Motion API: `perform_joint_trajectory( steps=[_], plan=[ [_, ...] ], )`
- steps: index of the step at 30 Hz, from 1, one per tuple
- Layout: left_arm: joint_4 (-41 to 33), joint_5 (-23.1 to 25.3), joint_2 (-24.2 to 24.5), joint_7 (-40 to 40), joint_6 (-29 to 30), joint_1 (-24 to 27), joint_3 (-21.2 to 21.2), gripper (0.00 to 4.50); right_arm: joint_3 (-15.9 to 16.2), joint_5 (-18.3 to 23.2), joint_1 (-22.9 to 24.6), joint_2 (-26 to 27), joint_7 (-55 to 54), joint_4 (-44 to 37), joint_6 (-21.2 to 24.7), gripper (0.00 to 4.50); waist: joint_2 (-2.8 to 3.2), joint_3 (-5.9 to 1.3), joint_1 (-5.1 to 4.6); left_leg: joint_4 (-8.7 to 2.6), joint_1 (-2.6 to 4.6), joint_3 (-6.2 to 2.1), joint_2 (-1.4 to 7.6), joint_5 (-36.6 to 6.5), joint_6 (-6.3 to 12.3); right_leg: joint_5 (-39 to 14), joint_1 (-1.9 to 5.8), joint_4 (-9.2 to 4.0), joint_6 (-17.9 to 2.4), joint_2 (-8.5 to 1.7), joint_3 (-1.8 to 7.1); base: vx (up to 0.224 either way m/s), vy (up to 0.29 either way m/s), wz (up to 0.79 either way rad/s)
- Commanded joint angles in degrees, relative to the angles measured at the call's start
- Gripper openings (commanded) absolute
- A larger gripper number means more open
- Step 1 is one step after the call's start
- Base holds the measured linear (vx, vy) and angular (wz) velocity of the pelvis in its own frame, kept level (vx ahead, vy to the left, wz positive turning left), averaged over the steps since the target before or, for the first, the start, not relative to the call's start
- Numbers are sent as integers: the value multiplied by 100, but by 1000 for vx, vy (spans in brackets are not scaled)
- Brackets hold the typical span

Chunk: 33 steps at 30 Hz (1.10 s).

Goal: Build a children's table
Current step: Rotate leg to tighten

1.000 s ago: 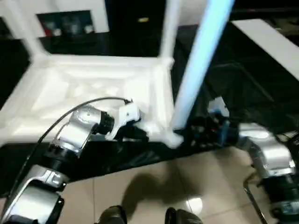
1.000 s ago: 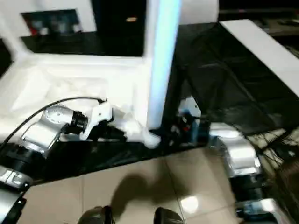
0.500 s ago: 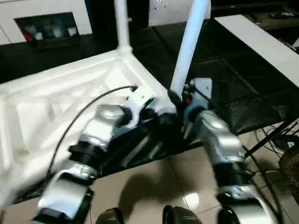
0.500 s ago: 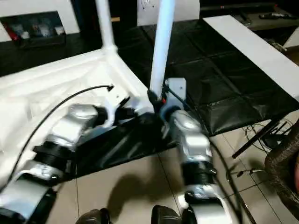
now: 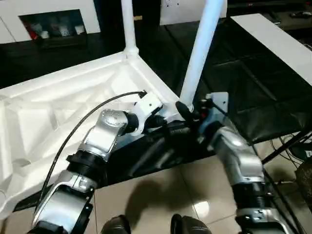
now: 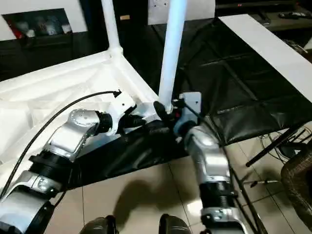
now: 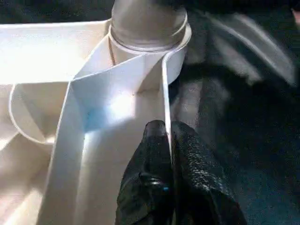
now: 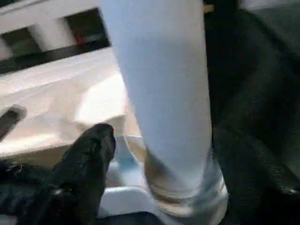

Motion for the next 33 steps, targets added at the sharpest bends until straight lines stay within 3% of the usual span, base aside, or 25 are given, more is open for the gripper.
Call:
perform_joint_trajectory(
  steps=[1,2,7,12,13,17,19,22,33],
  plan=[
    [-78,-69,75,-350,-193,82,-122,0,-3,145,40,-93,376,-186,60,387,-13,-412,5,-298,88,-40,192,-866,510,-934,373,-367,-1237,-425,305,0,0,0],
    [-114,-150,328,-867,-441,149,-231,0,160,314,117,-616,1245,-337,160,397,-6,-399,17,-300,89,-50,186,-949,512,-1058,379,-388,-1241,-434,293,0,0,0],
    [-151,-259,769,-1837,-921,209,-455,0,544,453,113,-1452,2697,-395,188,414,-13,-396,58,-299,99,-57,210,-1021,571,-1259,373,-401,-1223,-446,291,0,0,0],
    [-92,-328,1130,-2678,-1279,119,-690,0,935,394,-113,-1949,3847,-50,-116,414,-25,-392,123,-299,124,-39,241,-1015,526,-1274,341,-384,-1299,-447,294,0,0,0],
    [-66,-352,1180,-2840,-1349,87,-736,0,1011,388,-180,-2028,4067,52,-161,385,-29,-401,141,-295,122,-41,241,-987,533,-1247,349,-370,-1336,-448,285,0,0,0],
    [-14,-367,1259,-3202,-1542,-2,-843,0,1242,305,-413,-2141,4582,355,-327,376,-35,-399,179,-285,124,-33,246,-944,537,-1184,340,-350,-1396,-455,290,0,0,0],
    [11,-359,1272,-3262,-1601,-27,-871,0,1305,300,-463,-2167,4702,405,-344,332,-43,-412,207,-279,120,-36,248,-866,560,-1130,350,-334,-1398,-459,288,0,0,0],
    [144,-329,1283,-3418,-1799,-120,-934,0,1525,266,-623,-2215,5147,594,-474,326,-59,-416,241,-273,116,-32,246,-859,587,-1088,355,-326,-1405,-459,286,0,0,0],
    [340,-306,1230,-3471,-1958,-217,-945,0,1695,253,-834,-2109,5507,913,-686,242,-70,-411,273,-275,118,-34,247,-852,565,-1190,349,-331,-1397,-462,283,0,0,0]
  ],
)
